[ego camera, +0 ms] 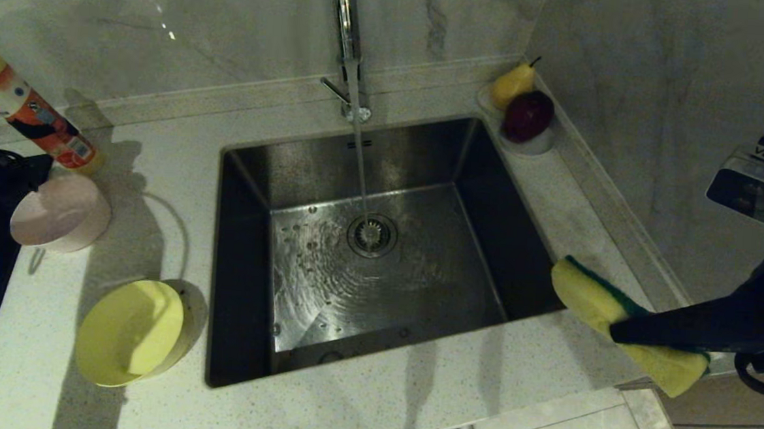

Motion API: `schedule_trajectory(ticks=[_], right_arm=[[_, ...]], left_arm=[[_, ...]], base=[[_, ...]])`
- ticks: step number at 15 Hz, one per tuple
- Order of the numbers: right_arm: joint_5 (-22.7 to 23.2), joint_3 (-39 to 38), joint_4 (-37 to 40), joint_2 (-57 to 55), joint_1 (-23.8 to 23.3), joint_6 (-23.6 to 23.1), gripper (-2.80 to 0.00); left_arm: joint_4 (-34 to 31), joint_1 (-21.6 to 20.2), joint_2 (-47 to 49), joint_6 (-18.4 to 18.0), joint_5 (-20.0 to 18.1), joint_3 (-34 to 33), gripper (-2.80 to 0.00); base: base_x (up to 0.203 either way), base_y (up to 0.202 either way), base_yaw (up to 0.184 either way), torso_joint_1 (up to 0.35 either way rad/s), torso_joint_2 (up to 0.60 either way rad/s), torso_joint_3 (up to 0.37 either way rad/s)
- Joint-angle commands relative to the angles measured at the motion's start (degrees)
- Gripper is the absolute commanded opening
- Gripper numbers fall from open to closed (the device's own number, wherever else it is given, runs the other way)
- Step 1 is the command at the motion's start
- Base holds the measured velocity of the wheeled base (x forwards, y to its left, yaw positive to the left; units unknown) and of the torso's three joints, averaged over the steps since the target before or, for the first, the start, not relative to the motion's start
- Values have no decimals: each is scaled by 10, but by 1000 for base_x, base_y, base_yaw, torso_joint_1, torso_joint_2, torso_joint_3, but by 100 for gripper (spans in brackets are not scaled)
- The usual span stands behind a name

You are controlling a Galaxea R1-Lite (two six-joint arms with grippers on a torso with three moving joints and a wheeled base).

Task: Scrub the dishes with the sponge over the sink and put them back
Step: Place the bowl on the table, then wash the bowl

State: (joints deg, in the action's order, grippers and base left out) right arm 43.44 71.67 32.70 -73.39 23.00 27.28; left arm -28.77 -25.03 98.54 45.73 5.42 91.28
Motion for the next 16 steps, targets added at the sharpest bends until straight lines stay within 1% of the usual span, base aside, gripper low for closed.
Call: schedule_trajectory(ticks=[1, 2, 3, 4, 5, 6, 7, 8, 10, 12, 14, 16], right_arm=[[2, -2, 2, 2, 0, 1, -280], [2, -3, 3, 2, 0, 2, -280], [2, -4, 3, 4, 0, 2, -280], [2, -4, 3, 4, 0, 2, -280], [2, -4, 3, 5, 0, 2, -280], [2, -4, 3, 7, 0, 2, -280], [2, -4, 3, 7, 0, 2, -280], [2, -3, 3, 5, 0, 2, -280], [2, -2, 3, 2, 0, 4, -280], [0, 2, 4, -9, 0, 7, -280], [-1, 3, 4, -16, -5, 8, -280], [-2, -1, 5, -21, -31, 8, -280]], left_arm=[[-2, 0, -78, -10, 1, 12, 0], [-3, 0, -106, -20, 0, 11, 0], [-13, 0, -131, -36, -1, 6, -280], [-48, 2, -149, -69, -4, 0, -280], [-83, 5, -158, -97, -20, -5, -280], [-102, 8, -171, -110, -35, -17, -280], [-112, 14, -186, -128, -47, -38, -280], [-120, 24, -202, -172, -60, -68, -280], [-128, 39, -235, -234, -71, -123, -280], [-136, 59, -246, -253, -70, -169, -280], [-139, 64, -264, -268, -71, -210, -280], [-140, 65, -281, -297, -82, -242, -280]], base=[[0, 0, 0, 0, 0, 0], [0, 0, 0, 0, 0, 0], [0, 0, 0, 0, 0, 0], [0, 0, 0, 0, 0, 0], [0, 0, 0, 0, 0, 0], [0, 0, 0, 0, 0, 0], [0, 0, 0, 0, 0, 0], [0, 0, 0, 0, 0, 0], [0, 0, 0, 0, 0, 0], [0, 0, 0, 0, 0, 0], [0, 0, 0, 0, 0, 0], [0, 0, 0, 0, 0, 0]])
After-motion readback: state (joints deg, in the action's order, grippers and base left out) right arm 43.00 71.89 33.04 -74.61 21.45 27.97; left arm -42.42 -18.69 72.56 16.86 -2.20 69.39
